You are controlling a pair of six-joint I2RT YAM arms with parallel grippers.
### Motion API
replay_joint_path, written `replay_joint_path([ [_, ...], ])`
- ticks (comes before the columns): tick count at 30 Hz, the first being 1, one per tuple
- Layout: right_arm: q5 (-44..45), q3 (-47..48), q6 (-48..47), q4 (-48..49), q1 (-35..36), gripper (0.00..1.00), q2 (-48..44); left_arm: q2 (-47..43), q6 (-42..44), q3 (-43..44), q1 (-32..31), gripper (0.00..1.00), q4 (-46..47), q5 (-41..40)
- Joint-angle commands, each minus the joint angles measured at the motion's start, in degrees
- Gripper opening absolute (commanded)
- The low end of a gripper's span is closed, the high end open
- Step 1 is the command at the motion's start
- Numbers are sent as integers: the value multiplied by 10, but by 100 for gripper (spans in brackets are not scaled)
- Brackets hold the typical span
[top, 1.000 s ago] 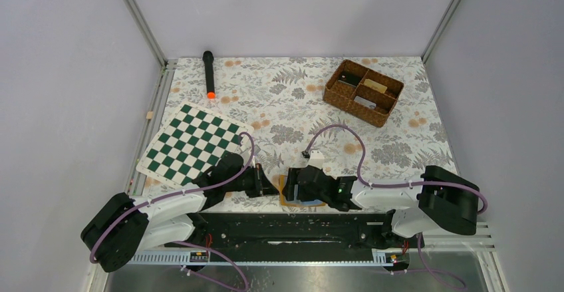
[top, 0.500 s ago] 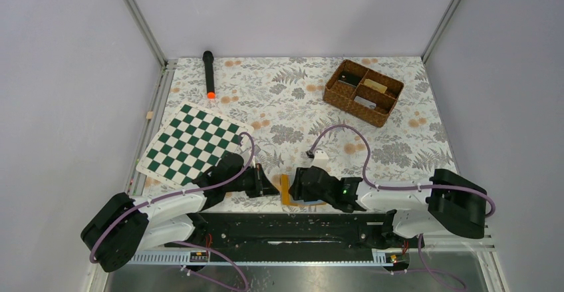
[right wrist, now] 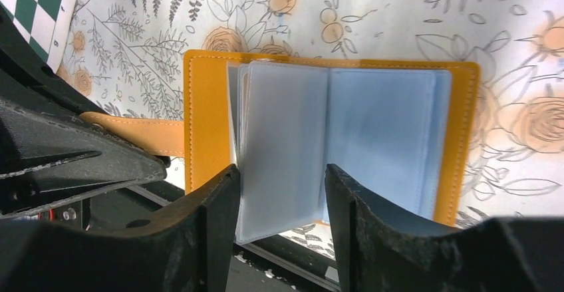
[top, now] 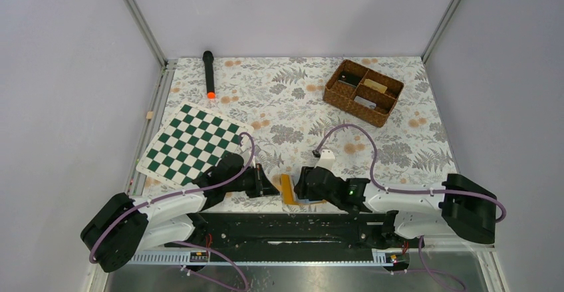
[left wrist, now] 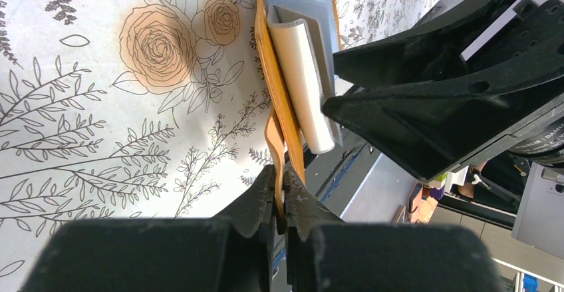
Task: Take the credit cards out of the card holder
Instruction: Remove the credit card from the card holder.
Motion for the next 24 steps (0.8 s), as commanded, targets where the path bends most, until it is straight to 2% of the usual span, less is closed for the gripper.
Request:
replay_joint_path([
  [1, 57, -7, -6, -85, -1, 57, -39, -16, 2, -4, -1, 0, 16, -8],
  [10, 78, -37, 0, -108, -1, 58, -104, -10, 3, -2, -1, 0, 17, -8],
  [20, 71, -30, -24, -83, -1, 58, -77, -11, 4, 4, -2, 0, 12, -6],
  [24, 77, -15, -35, -98, -1, 61, -76, -10, 15, 11, -2, 0, -11, -12],
])
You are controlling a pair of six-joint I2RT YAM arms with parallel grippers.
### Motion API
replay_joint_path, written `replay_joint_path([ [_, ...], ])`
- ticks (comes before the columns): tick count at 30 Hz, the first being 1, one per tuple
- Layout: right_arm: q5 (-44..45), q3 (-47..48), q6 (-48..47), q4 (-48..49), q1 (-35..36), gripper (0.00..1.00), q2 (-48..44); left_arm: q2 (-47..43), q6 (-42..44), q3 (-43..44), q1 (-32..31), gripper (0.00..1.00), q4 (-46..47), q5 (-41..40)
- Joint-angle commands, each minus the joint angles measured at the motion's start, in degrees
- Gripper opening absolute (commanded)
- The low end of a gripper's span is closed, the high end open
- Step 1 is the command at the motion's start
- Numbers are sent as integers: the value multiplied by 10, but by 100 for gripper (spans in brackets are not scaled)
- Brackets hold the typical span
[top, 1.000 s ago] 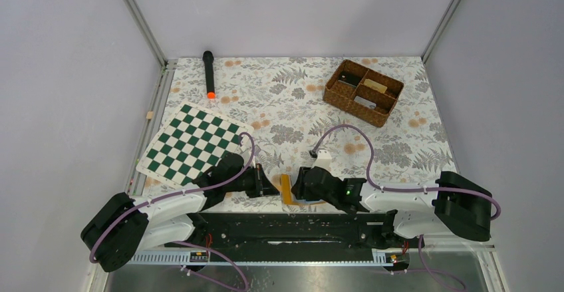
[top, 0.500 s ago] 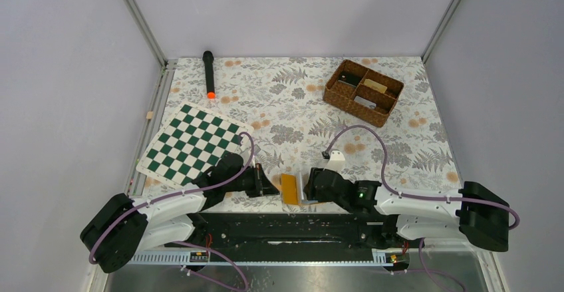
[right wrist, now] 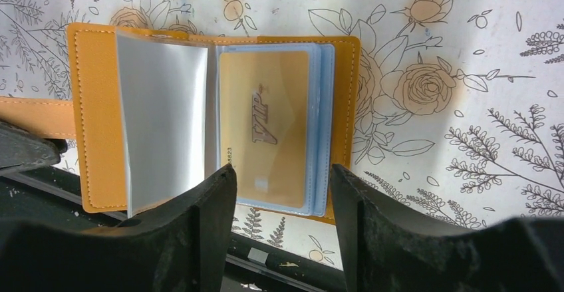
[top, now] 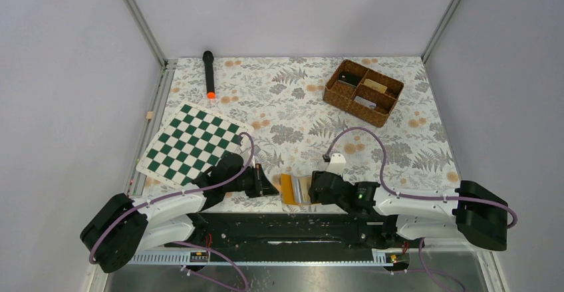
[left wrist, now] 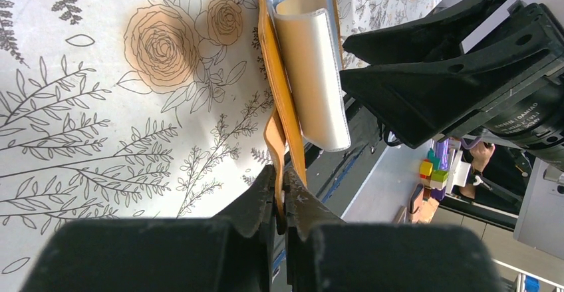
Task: Take the credit cards out of the card holder
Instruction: Remove the credit card from the card holder.
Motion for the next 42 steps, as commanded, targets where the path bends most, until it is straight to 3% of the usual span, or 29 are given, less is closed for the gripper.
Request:
replay_joint_path([
  [1, 32, 32, -22, -14, -1, 64, 0, -6, 24, 20, -1, 0, -34, -21],
  [3, 39, 39, -29, -30, -3, 67, -8, -9, 58, 62, 0, 14, -120, -63],
  [5, 24, 32, -41, -28, -11, 68, -20, -31, 85, 91, 0, 41, -186, -97],
  [6, 8, 26, -50, -25, -22, 68, -28, -49, 92, 101, -1, 49, -211, -113],
  [7, -2, 19, -54, -20, -32, 66, -37, -70, 93, 111, -1, 51, -229, -125],
  [10, -54, -4, -82, -2, -65, 64, -76, -116, 82, 138, -5, 50, -241, -128],
  [13, -115, -21, -95, 4, -112, 64, -110, -106, 58, 163, -31, 41, -209, -104],
  [18, -172, -50, -108, 18, -160, 64, -154, 14, 20, 205, -109, 33, -101, -73],
  [23, -209, -60, -112, 34, -188, 64, -157, 117, -11, 230, -127, 27, -28, -57],
  [32, -273, -54, -133, 91, -221, 64, -62, 210, -19, 198, -125, 24, -38, -135],
  [42, -299, -62, -115, 160, -223, 61, 29, 236, -16, 183, -125, 25, -34, -178],
])
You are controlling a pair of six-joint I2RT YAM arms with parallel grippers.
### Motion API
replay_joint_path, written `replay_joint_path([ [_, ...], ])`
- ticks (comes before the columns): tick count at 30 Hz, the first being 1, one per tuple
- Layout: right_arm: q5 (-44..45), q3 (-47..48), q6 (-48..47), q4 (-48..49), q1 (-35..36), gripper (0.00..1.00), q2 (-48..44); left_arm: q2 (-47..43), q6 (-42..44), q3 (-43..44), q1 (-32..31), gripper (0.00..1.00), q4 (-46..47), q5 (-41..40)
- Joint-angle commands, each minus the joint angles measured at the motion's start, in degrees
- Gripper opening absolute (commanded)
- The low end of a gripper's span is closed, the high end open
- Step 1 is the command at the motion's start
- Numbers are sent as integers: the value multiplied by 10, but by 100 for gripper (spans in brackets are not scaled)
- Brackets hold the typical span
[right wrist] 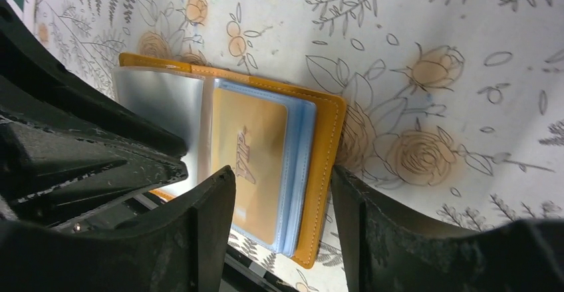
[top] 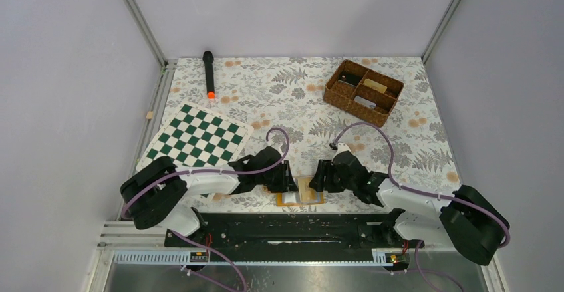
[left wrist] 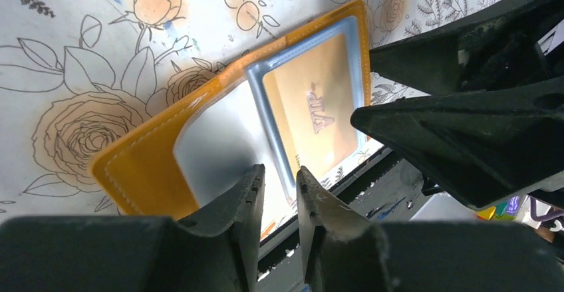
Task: Take the credit cards out of the card holder
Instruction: Remove the credit card from the card holder.
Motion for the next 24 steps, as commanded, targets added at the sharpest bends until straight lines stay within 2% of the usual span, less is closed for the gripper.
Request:
replay_joint_path([
  [1, -27, -13, 13, 37, -3, 60, 28, 4, 0, -12, 0, 27, 49, -27],
  [9, -25, -49, 51, 75, -2, 52, 39, 32, -14, -37, 0, 29, 110, -10],
  [13, -15, -59, 56, 76, -3, 45, 48, 25, -11, -46, 0, 29, 106, -19],
  [24, -14, -79, 83, 94, -3, 29, 63, 15, -31, -95, 0, 29, 204, -8],
])
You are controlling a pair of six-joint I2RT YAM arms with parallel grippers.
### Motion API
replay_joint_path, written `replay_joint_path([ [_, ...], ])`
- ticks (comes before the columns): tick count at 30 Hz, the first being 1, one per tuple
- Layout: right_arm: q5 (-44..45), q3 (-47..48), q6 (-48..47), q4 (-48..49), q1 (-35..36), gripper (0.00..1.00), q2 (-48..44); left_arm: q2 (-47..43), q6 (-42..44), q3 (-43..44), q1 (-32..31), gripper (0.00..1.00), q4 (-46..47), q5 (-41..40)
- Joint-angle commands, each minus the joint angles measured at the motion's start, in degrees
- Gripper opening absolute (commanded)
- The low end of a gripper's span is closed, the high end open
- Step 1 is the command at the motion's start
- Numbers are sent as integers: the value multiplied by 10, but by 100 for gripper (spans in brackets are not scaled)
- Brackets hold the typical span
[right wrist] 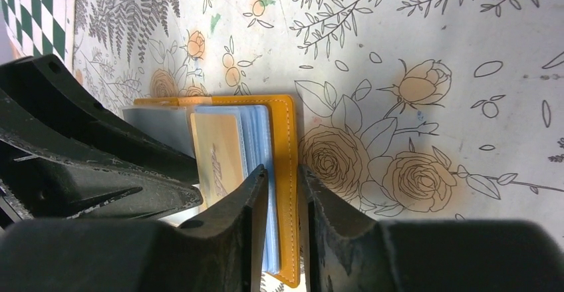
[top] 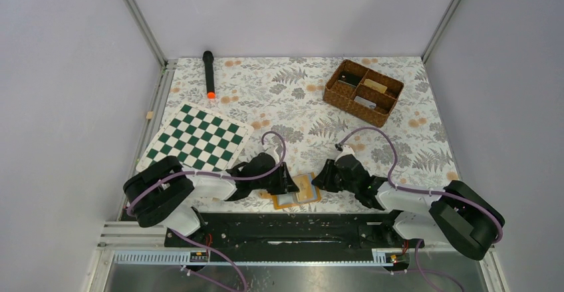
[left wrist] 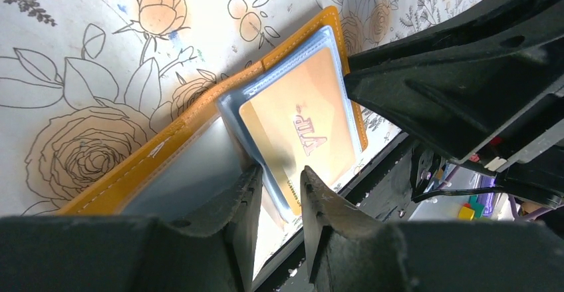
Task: Take the credit cards out of the card holder
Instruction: Remove the credit card from the card holder.
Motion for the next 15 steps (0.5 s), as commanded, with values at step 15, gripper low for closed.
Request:
replay_joint_path([
  [15, -44, -55, 44, -5, 6, 40, 5, -14, -42, -81, -2, 29, 175, -9],
])
